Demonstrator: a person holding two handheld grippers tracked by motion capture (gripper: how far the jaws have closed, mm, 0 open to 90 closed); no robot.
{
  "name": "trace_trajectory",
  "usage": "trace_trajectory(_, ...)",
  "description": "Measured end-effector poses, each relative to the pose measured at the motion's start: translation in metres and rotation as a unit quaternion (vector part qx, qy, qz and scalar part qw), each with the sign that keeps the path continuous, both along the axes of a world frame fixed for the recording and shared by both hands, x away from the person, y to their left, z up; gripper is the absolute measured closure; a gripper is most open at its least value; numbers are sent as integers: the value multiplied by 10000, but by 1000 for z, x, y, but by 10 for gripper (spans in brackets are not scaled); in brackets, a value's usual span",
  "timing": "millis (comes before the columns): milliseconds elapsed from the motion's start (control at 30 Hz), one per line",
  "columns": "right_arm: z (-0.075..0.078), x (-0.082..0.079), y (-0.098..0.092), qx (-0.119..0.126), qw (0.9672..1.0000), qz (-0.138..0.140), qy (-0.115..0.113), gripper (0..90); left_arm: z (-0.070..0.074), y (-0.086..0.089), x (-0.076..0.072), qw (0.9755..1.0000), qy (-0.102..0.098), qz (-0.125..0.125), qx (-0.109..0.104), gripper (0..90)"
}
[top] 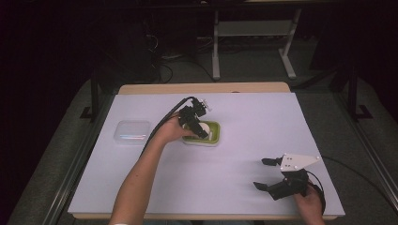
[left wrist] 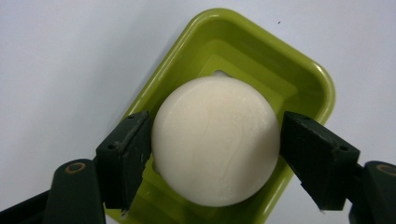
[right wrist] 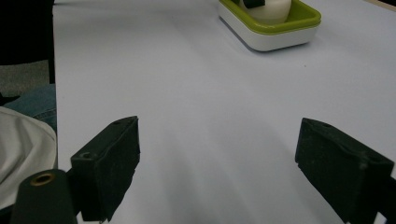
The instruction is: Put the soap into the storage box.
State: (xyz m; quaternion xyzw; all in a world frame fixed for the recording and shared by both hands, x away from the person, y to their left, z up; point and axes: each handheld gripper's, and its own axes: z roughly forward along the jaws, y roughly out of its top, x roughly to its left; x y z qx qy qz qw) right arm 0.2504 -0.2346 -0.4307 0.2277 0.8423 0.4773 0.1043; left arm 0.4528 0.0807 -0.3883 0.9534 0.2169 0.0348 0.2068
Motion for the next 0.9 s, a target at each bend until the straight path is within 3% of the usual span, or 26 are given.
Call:
trace_trajectory(167, 0, 0, 0, 5, 10000, -20, 5, 131, 7, 3, -5, 9999, -65, -37, -82, 256)
trace_trajectory(267, 0, 0, -1, 10, 10000, -37, 4, 131, 11, 5, -8, 9997, -239, 3, -89, 235)
trace_trajectory(500, 0, 0, -1, -29, 10000, -43, -22, 131, 16, 15, -16, 9991, -323, 72, -257, 231)
trace_trajectory(600, 0, 0, -2, -30, 10000, -60, -21, 131, 16, 19, -19, 9994, -230, 105, -253, 217)
trace_trajectory(900, 0, 0, -3, -25, 9999, -117, 9, 131, 17, 27, -31, 9990, -253, 100, -364, 226)
